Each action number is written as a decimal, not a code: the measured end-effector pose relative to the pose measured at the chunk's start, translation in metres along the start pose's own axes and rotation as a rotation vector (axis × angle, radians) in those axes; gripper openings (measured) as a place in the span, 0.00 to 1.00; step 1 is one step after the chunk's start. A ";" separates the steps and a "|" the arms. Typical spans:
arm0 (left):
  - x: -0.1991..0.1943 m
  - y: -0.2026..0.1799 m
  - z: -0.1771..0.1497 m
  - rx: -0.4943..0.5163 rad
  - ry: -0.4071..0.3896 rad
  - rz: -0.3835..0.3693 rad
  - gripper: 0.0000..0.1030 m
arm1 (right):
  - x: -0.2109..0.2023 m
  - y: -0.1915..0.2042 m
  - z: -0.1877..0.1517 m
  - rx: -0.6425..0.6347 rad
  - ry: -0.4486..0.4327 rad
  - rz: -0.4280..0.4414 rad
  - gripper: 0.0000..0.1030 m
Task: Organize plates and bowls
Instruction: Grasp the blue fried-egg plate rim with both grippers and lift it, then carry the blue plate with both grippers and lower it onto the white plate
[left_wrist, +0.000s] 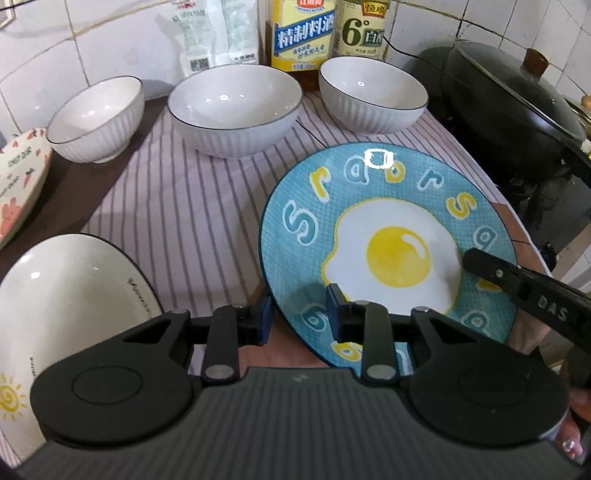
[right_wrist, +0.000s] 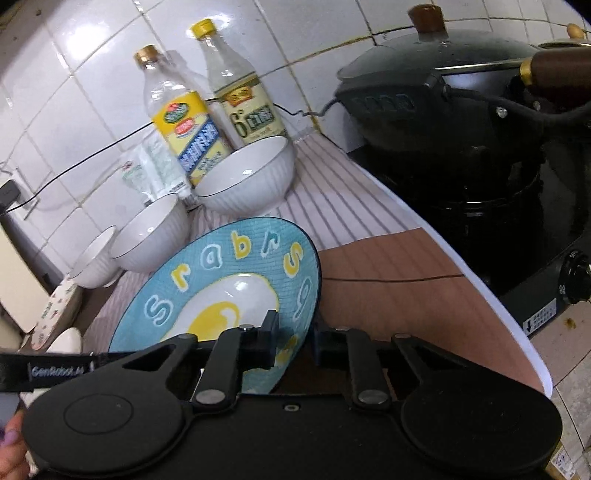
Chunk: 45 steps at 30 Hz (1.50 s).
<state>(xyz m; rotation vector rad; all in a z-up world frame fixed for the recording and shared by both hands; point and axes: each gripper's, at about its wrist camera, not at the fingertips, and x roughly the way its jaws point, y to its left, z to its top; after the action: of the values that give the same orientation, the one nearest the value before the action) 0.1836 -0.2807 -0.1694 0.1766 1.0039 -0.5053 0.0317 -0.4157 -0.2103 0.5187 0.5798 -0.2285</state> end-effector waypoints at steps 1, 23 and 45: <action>-0.003 0.002 0.001 -0.002 -0.010 0.008 0.27 | -0.002 0.001 -0.001 -0.004 -0.007 0.013 0.21; -0.098 0.066 -0.033 -0.109 -0.059 0.077 0.27 | -0.036 0.079 -0.008 -0.077 -0.042 0.197 0.22; -0.140 0.135 -0.099 -0.261 -0.067 0.155 0.27 | -0.034 0.153 -0.048 -0.167 0.063 0.271 0.22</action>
<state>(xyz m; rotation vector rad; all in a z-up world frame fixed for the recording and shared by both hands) 0.1124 -0.0812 -0.1165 0.0041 0.9725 -0.2349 0.0349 -0.2588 -0.1641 0.4374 0.5774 0.0934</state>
